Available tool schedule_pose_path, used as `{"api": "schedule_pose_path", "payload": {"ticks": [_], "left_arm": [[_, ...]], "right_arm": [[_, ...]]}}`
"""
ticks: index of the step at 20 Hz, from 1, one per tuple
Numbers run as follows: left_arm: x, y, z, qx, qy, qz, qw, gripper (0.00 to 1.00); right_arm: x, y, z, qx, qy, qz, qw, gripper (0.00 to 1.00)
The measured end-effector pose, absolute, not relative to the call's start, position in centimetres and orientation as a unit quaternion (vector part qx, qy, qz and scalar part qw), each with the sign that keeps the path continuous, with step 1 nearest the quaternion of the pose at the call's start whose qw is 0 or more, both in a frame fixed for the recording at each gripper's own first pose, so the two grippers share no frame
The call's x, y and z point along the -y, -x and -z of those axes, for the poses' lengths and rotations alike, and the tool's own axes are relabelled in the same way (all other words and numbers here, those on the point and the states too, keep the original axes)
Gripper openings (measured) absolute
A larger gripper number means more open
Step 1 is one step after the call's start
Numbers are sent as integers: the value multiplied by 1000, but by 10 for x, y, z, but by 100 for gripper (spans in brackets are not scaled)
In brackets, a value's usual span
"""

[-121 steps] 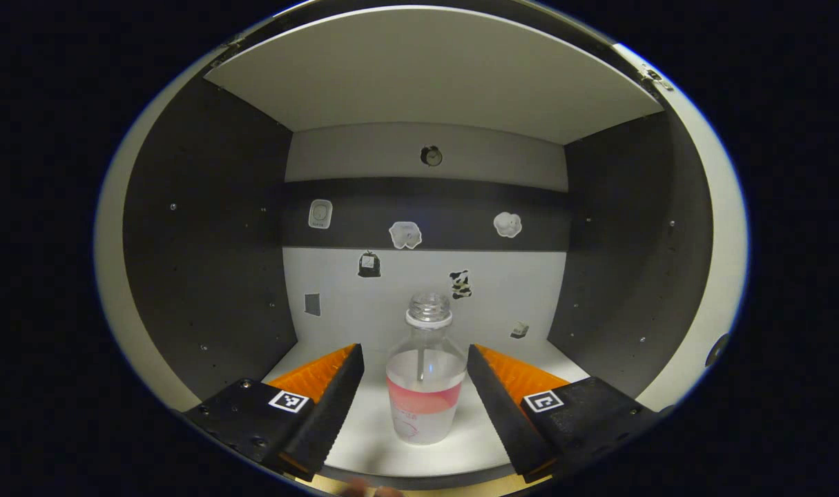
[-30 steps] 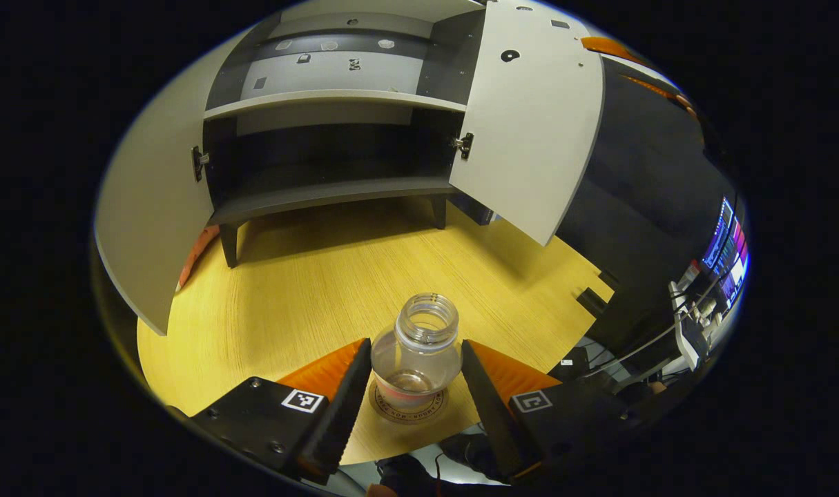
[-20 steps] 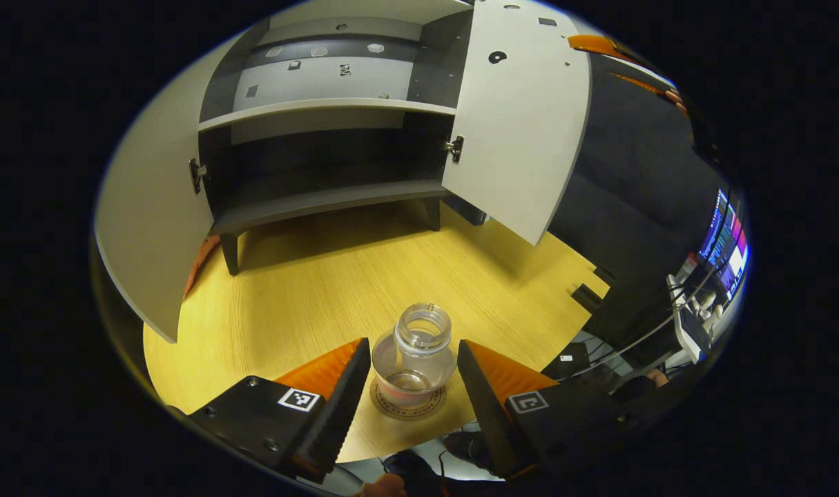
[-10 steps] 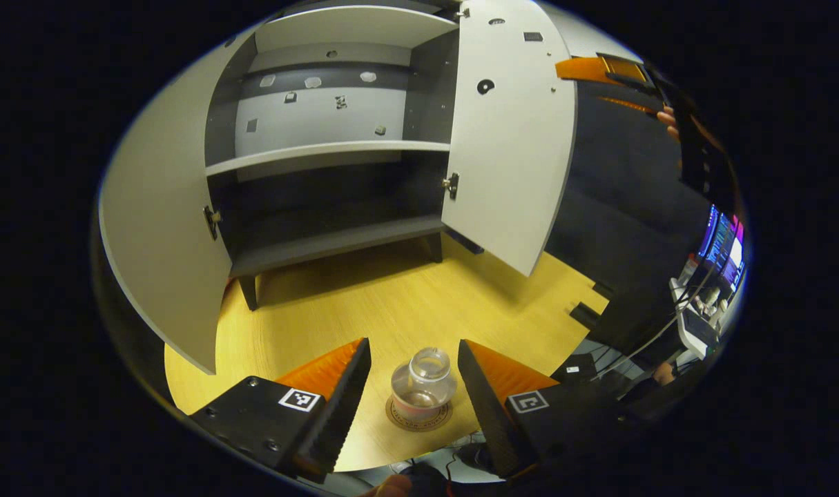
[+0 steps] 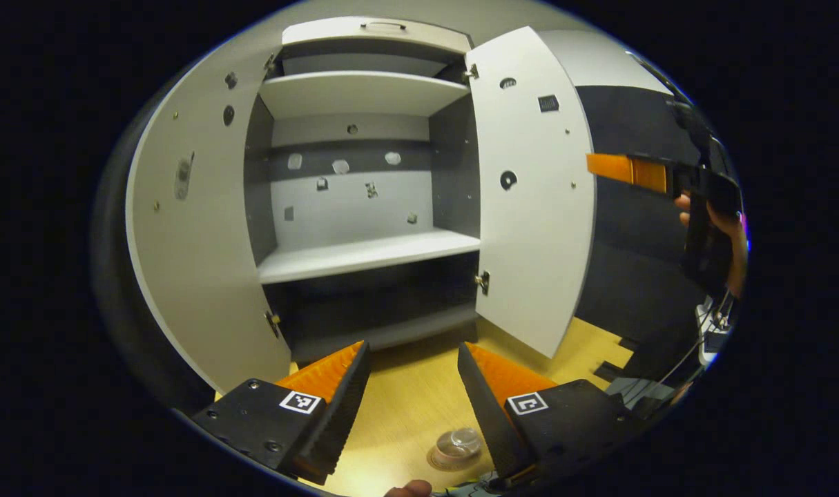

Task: Grasp the bottle in the cabinet with the left hand and place it on the coaster, then close the right door with the right hand and the left door with the left hand.

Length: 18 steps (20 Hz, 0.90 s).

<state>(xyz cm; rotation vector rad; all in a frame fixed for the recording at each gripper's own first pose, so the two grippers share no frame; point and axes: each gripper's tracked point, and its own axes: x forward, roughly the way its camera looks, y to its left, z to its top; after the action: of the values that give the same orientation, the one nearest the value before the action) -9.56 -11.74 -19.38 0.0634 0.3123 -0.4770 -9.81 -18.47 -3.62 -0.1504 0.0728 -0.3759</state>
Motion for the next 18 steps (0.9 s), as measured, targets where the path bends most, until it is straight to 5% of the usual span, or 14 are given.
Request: {"api": "schedule_pose_path", "payload": {"ticks": [9, 18], "left_arm": [[84, 69, 109, -90, -9, 158, 983, 92], [43, 70, 95, -76, 13, 105, 991, 94]], "right_arm": [[251, 97, 31, -28, 86, 277, 957, 98], [246, 82, 32, -26, 88, 263, 960, 96]]}}
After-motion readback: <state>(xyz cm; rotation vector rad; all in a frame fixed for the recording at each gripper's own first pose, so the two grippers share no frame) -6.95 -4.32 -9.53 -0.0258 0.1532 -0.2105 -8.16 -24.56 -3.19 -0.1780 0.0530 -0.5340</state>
